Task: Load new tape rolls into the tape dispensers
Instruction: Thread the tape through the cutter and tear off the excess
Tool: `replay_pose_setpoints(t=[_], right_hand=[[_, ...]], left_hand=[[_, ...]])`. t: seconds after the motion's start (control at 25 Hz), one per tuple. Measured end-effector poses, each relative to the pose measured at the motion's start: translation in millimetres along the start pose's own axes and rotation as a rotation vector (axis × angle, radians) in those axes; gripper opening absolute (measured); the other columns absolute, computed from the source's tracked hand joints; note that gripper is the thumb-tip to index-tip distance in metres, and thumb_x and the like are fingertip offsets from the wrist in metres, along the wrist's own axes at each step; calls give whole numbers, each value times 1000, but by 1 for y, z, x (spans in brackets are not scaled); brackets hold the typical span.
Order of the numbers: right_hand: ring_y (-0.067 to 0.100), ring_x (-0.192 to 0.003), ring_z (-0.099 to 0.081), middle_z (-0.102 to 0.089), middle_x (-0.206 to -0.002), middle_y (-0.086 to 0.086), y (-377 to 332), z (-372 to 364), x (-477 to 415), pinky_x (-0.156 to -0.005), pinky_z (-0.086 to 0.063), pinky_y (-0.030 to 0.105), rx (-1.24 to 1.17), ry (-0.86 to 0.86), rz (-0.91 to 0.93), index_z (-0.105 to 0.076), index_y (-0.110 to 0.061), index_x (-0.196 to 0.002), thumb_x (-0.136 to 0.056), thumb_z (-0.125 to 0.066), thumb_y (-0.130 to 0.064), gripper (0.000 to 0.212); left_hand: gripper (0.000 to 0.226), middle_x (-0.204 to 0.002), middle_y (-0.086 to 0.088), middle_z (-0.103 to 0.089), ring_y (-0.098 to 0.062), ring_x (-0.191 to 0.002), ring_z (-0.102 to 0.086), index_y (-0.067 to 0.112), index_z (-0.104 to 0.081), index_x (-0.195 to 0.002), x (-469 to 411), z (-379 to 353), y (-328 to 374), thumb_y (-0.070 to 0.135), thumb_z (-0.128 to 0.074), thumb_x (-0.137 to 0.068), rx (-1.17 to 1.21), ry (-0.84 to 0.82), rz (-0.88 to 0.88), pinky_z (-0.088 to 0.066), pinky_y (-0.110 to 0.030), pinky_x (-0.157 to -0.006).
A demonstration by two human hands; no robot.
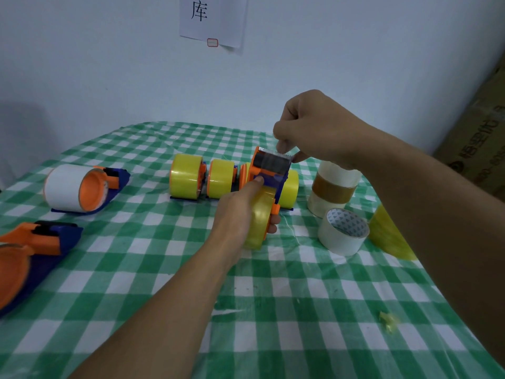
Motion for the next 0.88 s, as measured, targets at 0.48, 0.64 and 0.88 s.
replay_pose_setpoints(t=[0.48,0.64,0.88], right_hand=[[31,-80,-75,-75,-78,18,1,-2,-1,-72,-60,57,22,61,24,-59,-1,-79,-89,-61,-14,17],[33,-81,-74,-73,-83,26,2,-2,-1,-73,-59,60,24,73,32,-59,-2,-78,-88,-62,-17,18],[27,-74,-75,-73,-73,22,2,-4,2,-71,-60,58,-17,67,26,-58,-2,-73,-85,-60,-11,15]], left_hand=[[46,-81,-19,-68,-28,-63,-63,-2,-71,-103,1,0,-1,41,-54,-96,11,-49,16,-50,-33,-55],[48,-81,-19,-67,-28,-62,-62,-2,-70,-105,0,1,-1,41,-52,-97,13,-59,4,-50,-32,-55],[49,-81,-19,-68,-27,-60,-63,-3,-72,-102,-2,1,-3,42,-54,-96,17,-34,40,-49,-32,-55]])
Point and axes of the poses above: each hand's wrist, its own x-axis away from the middle knuckle, its own z-axis out of the back of the hand, y = z × x, the point moved 3 cm from there along -x, towards the middle knuckle
